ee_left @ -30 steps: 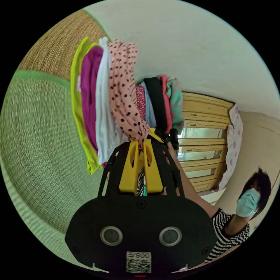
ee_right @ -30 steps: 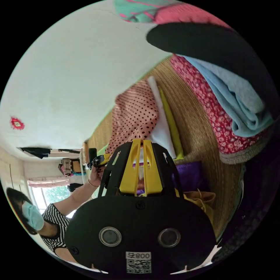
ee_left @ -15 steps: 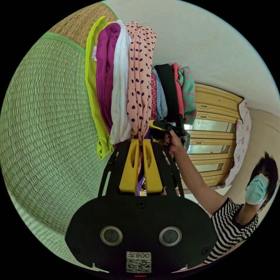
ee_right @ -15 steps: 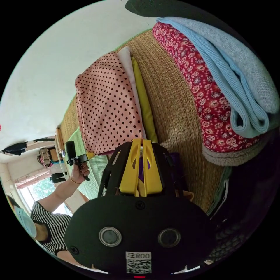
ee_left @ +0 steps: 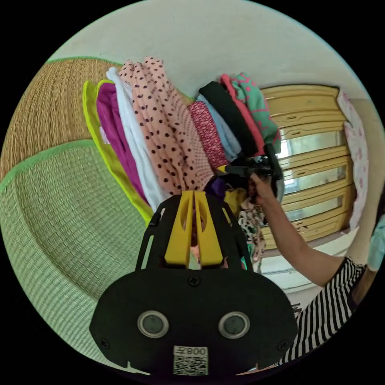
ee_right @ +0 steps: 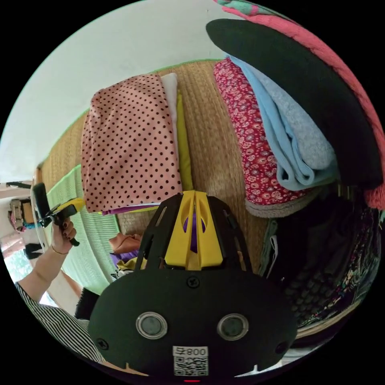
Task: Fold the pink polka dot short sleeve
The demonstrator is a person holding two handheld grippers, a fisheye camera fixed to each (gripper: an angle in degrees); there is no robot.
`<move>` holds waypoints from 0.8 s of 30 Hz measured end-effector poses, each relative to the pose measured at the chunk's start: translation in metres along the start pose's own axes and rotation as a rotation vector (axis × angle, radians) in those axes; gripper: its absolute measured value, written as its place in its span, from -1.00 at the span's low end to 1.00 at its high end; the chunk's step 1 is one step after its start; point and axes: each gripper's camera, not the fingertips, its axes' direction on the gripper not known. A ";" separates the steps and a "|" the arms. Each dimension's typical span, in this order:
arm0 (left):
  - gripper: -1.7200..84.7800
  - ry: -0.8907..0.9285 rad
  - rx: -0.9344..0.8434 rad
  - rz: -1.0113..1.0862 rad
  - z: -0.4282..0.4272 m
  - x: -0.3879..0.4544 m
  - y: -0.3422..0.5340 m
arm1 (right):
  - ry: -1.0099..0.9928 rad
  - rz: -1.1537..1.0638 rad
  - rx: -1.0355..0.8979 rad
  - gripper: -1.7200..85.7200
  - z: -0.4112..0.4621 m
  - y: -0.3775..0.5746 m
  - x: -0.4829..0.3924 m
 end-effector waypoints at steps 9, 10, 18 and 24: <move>-0.96 0.007 -0.017 -0.007 0.008 -0.030 0.033 | -0.074 -0.188 0.012 -0.96 0.048 0.019 -0.073; -0.96 0.012 -0.001 -0.020 0.005 -0.030 0.039 | -0.007 -0.201 -0.049 -0.96 0.071 0.014 -0.085; -0.96 -0.017 0.068 0.165 -0.066 0.021 0.122 | -0.043 -0.215 0.106 -0.96 0.074 0.080 -0.104; -0.95 -0.313 -0.128 0.316 -0.090 0.077 0.269 | -0.056 -0.156 0.525 -0.94 0.006 0.258 -0.123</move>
